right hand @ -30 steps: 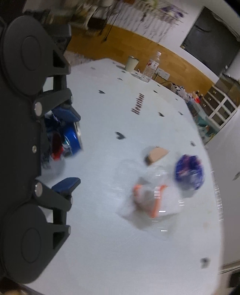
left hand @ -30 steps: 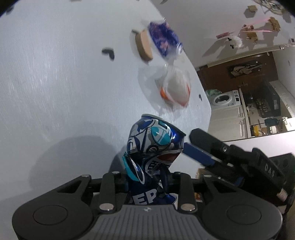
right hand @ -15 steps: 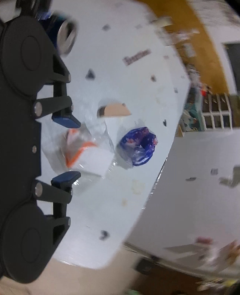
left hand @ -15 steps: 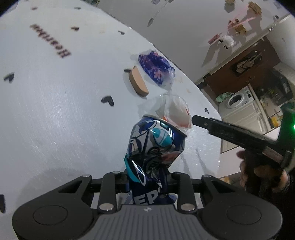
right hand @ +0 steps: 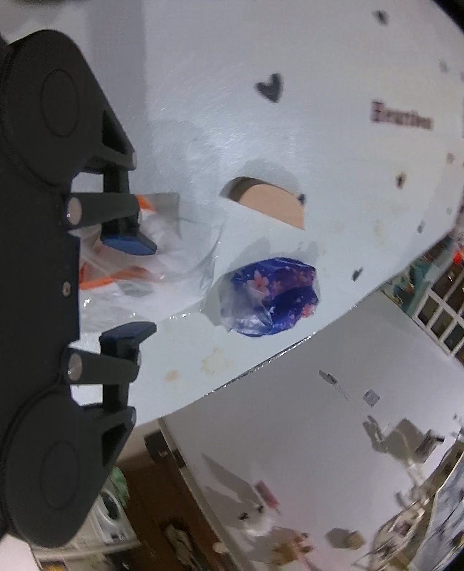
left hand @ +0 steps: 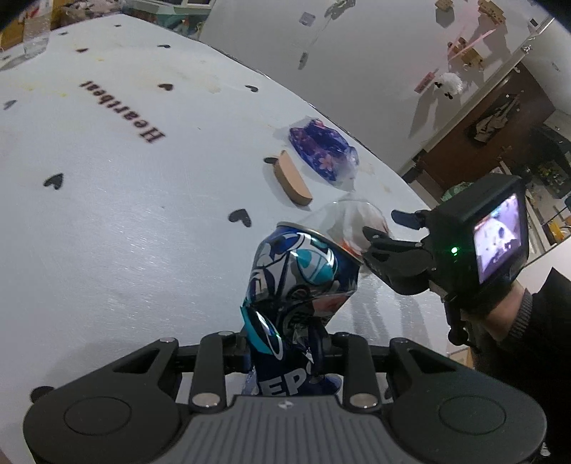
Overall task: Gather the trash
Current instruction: 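Grasp the clear plastic bag with orange with the right tool while the left tool holds the can, then carry the Pepsi can and clear bag over the bin with both tools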
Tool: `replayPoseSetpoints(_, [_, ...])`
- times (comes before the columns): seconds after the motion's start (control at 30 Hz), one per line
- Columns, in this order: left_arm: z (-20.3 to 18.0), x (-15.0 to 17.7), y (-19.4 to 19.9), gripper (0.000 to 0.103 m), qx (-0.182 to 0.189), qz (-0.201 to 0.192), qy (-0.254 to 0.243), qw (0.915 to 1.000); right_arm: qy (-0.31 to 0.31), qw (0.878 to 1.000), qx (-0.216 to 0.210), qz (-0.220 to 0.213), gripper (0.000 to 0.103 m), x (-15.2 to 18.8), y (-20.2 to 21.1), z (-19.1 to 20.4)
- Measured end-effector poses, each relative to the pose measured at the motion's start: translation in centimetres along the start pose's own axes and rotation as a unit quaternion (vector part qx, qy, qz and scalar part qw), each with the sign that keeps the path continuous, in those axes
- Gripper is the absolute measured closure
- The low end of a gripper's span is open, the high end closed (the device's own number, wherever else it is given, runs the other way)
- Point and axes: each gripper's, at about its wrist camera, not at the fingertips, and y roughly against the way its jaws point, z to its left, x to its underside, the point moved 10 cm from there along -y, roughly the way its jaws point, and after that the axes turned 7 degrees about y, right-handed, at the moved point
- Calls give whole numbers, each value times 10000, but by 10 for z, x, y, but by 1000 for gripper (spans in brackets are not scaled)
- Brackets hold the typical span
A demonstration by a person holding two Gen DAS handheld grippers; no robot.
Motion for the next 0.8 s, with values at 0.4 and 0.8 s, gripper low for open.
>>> replayPoseSetpoints(0.4, [-7, -11, 11, 73, -204, -286, -276, 9990, -1286, 9888, -754, -66, 93, 15, 42, -21])
replayPoseSetpoints(0.8, [-29, -8, 30, 73, -266, -467, -738, 9958, -2418, 9608, -1356, 75, 95, 54, 108, -12])
